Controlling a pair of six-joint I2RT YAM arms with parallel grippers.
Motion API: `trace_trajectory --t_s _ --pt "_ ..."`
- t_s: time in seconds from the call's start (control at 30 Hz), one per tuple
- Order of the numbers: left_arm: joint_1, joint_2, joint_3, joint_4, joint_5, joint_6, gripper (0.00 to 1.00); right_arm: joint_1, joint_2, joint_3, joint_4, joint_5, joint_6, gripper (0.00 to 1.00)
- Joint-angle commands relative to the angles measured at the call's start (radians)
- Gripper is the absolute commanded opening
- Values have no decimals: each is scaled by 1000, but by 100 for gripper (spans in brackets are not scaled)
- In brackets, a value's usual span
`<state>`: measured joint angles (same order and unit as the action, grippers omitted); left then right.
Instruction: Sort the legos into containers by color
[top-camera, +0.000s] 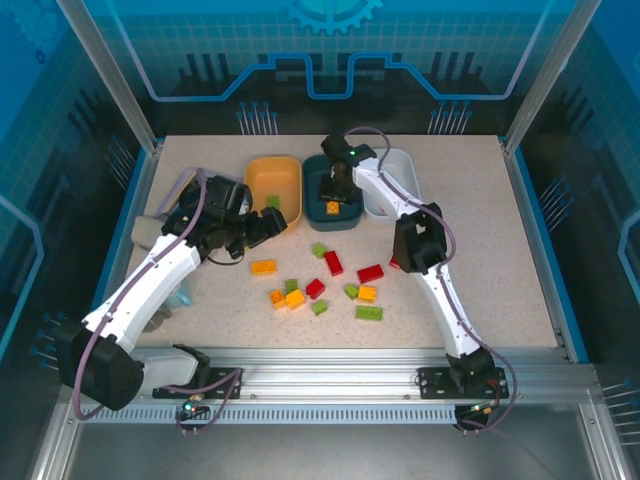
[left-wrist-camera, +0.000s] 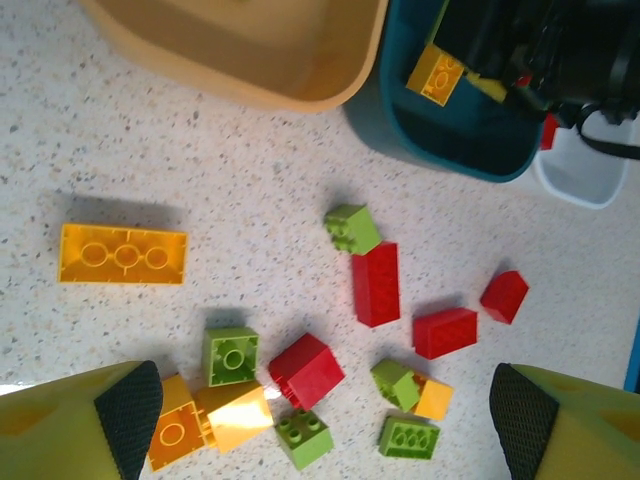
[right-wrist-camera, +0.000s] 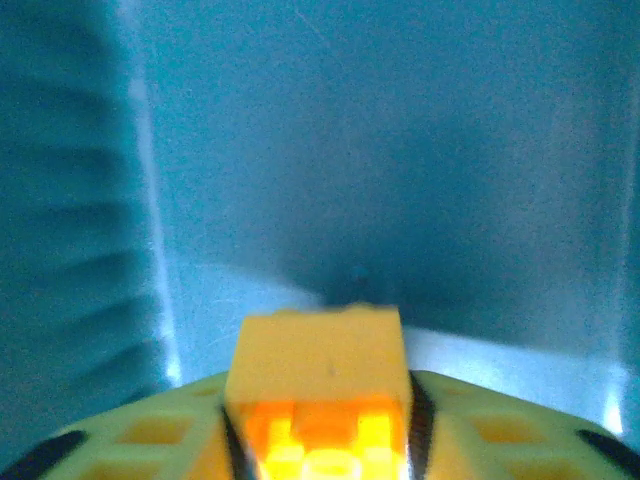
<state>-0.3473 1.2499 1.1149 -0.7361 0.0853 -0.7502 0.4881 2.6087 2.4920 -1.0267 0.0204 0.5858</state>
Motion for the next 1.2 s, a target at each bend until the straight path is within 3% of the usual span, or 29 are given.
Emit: trace_trajectory --t_s 0.0,0.1,0.27,0.4,0.6,0.77,0.97,1.17 --pt "-8 -40 -42 -27 28 44 88 1 2 56 -54 -34 -31 58" --pt "-17 -57 -69 -39 30 53 88 9 -42 54 -46 -32 -46 64" --pt "-38 -52 -102 -63 42 63 87 37 -206 -11 -20 -4 -49 60" --pt "-71 9 -109 -66 42 97 83 70 -451 -271 113 36 -51 59" --pt "-124 196 -55 -66 35 108 74 111 -827 -806 354 21 -42 59" --pt "-147 333 51 -65 -7 78 75 130 -1094 -1159 458 -3 -24 58" --pt "-186 488 198 -25 -44 78 74 124 -1303 -1410 448 3 27 58" --pt "-195 633 330 -48 -61 -49 70 112 -1402 -1466 411 27 48 59"
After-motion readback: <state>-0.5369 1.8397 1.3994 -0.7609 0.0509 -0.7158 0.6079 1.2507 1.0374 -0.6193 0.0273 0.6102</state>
